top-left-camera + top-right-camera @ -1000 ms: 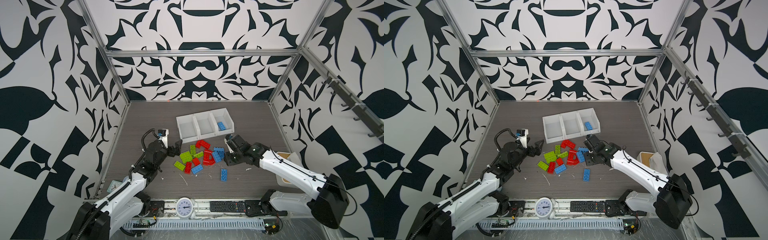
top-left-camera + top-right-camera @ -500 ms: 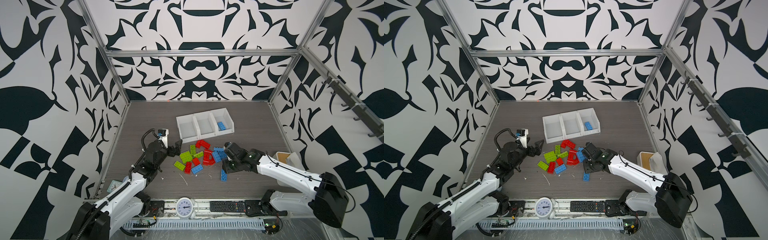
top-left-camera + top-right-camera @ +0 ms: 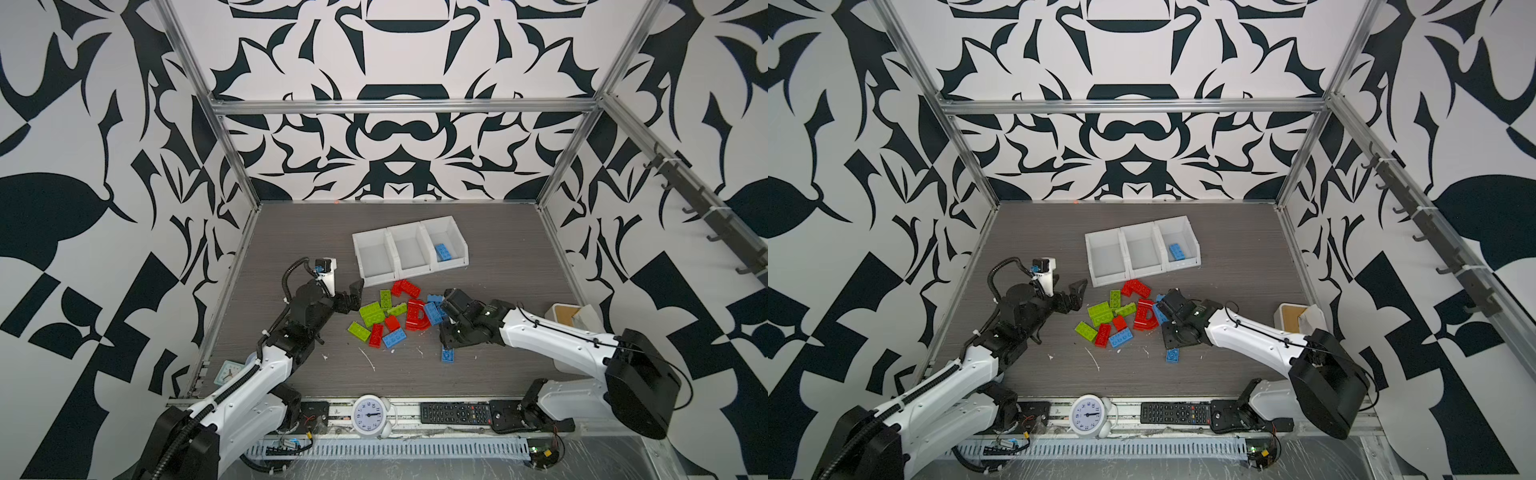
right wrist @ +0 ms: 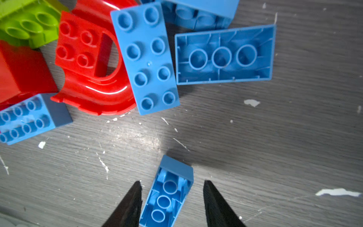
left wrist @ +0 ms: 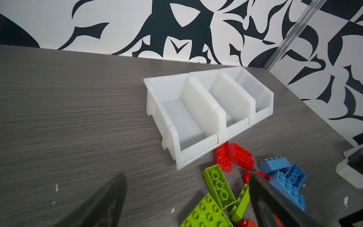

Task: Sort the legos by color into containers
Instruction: 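Move the right gripper back down onto another small blue brick, then grasp the blue brick and lift it into the same bin compartment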

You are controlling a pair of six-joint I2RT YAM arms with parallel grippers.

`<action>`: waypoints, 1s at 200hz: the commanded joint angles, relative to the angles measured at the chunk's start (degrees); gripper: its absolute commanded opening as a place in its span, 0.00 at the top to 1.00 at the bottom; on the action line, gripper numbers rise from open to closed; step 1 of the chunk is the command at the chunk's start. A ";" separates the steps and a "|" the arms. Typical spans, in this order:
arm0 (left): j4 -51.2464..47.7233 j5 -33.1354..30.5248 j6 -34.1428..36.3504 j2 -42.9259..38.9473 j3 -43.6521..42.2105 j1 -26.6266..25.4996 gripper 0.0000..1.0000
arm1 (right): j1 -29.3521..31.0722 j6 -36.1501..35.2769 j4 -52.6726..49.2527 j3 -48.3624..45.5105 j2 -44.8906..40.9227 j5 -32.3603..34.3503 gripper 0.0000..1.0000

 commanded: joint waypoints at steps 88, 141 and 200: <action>-0.18 -0.45 -0.11 -0.42 0.71 -0.10 0.01 | 0.89 0.17 2.05 0.19 5.59 0.35 0.51; -0.32 -0.85 -0.03 -0.64 0.65 -0.06 0.01 | 0.92 0.70 3.04 -1.17 4.49 1.33 0.66; -0.23 -4.53 -0.79 -2.28 -0.54 -0.07 0.01 | 0.02 -2.16 0.83 2.32 2.11 3.92 0.72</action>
